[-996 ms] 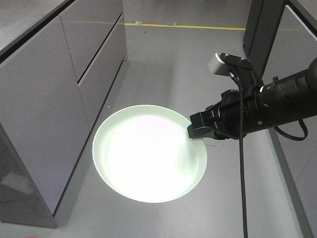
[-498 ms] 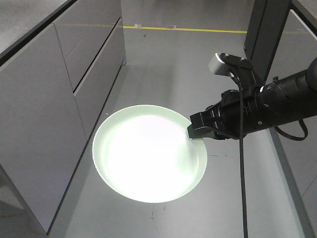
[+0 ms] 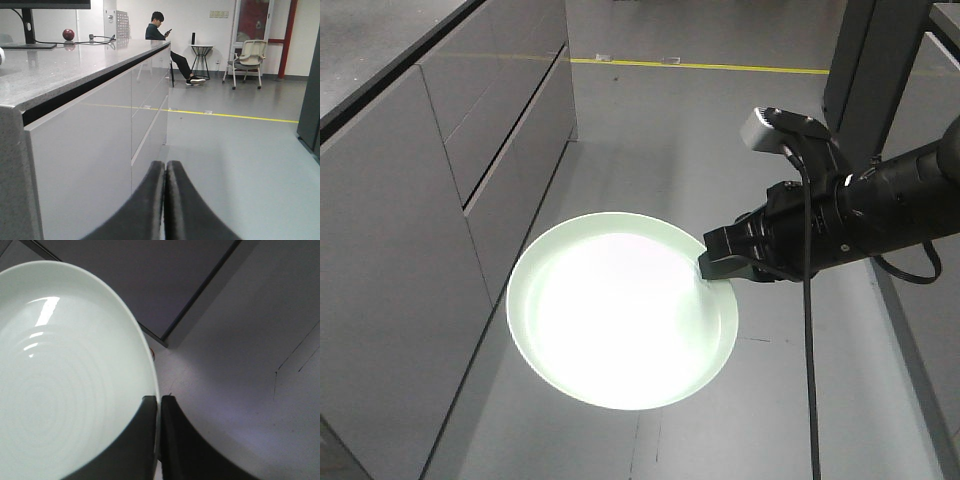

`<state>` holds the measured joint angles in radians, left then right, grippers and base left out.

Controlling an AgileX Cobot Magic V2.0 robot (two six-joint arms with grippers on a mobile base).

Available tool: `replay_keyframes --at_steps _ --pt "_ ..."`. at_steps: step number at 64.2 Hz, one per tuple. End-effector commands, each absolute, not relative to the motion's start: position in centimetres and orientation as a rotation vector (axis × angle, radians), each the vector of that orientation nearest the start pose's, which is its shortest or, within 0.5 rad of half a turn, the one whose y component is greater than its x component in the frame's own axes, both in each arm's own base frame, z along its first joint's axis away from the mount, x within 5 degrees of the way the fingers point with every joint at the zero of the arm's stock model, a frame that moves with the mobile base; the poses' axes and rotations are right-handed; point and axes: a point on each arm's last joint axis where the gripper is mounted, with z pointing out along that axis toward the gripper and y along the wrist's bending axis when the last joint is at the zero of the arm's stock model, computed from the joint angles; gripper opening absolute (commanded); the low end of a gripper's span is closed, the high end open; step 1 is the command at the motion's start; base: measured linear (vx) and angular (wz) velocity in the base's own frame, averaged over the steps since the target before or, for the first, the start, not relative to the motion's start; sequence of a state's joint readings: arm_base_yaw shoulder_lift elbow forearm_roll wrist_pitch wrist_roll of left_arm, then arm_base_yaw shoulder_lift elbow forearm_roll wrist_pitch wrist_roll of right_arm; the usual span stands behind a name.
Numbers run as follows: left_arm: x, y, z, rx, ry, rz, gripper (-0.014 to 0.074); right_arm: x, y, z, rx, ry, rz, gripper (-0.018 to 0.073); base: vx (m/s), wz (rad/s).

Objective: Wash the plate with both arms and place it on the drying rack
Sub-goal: 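Drive the base across the room carrying the plate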

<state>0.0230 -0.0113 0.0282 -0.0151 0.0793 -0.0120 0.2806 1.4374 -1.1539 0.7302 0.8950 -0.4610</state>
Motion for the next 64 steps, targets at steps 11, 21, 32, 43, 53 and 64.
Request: replay_keyframes --at_steps 11,21,32,43,53,64 --pt "5.38 0.13 21.43 -0.042 1.462 -0.008 -0.0007 26.85 12.69 33.81 -0.486 2.359 0.850 -0.0008 0.22 0.04" --pt "5.38 0.13 21.43 -0.042 1.462 -0.008 -0.0007 26.86 12.68 33.81 -0.485 2.358 0.849 -0.0008 0.23 0.04" --pt "5.38 0.13 21.43 -0.042 1.462 -0.008 -0.0007 26.86 12.68 33.81 -0.485 2.358 0.849 -0.0008 0.24 0.03" --pt "5.38 0.13 21.43 -0.042 1.462 -0.008 -0.0007 26.86 12.68 33.81 -0.485 2.358 0.849 -0.0008 0.23 0.02" --pt "5.38 0.13 21.43 -0.042 1.462 -0.008 -0.0007 26.86 12.68 33.81 -0.485 2.358 0.849 -0.0008 0.23 0.00" --pt "5.38 0.13 21.43 -0.042 1.462 -0.008 -0.0007 26.86 12.68 33.81 -0.485 2.358 0.849 -0.0008 0.23 -0.01"
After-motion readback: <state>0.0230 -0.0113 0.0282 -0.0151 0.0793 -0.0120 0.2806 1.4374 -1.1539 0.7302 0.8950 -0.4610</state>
